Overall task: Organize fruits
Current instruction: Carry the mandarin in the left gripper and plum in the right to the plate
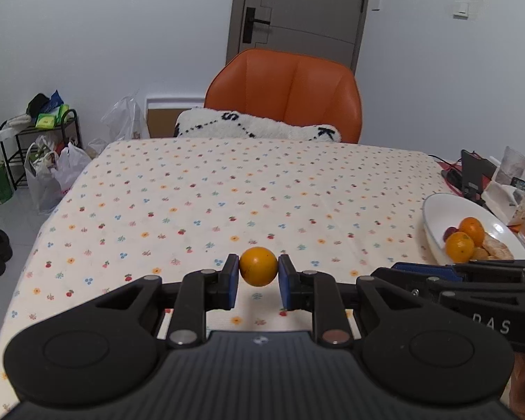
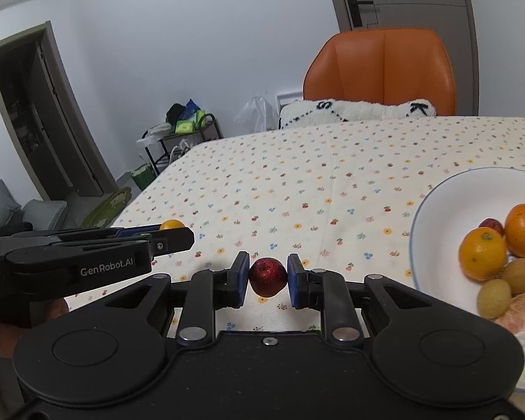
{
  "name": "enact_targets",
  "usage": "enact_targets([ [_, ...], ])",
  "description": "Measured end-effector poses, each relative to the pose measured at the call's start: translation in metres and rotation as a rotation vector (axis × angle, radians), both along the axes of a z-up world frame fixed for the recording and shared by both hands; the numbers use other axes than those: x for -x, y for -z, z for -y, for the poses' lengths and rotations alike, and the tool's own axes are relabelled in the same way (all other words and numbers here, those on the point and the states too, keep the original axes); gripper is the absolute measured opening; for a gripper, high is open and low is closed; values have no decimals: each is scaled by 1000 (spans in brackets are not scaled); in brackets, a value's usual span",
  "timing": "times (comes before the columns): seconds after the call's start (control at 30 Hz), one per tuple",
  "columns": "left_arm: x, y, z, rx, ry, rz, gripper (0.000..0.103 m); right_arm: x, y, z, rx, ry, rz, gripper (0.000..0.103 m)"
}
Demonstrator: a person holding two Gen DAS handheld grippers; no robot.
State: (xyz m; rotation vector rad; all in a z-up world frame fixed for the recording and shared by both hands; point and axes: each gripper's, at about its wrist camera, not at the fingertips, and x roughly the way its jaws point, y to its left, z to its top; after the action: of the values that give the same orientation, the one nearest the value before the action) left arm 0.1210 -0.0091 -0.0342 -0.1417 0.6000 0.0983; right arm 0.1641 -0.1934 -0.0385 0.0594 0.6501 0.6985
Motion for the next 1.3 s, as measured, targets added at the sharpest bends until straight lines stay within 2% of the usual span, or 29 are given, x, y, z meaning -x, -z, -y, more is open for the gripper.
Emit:
enact_targets([
  [0.27,14,-17,10,-1,3,49,22,9,-10,18,-31,21,28,22],
  [0.6,22,-22,22,9,28,56,22,16,-19,37,-38,54,51,21],
  [1.3,10,-31,82,52,144,96,22,29,-29,101,-19,181,82,22],
])
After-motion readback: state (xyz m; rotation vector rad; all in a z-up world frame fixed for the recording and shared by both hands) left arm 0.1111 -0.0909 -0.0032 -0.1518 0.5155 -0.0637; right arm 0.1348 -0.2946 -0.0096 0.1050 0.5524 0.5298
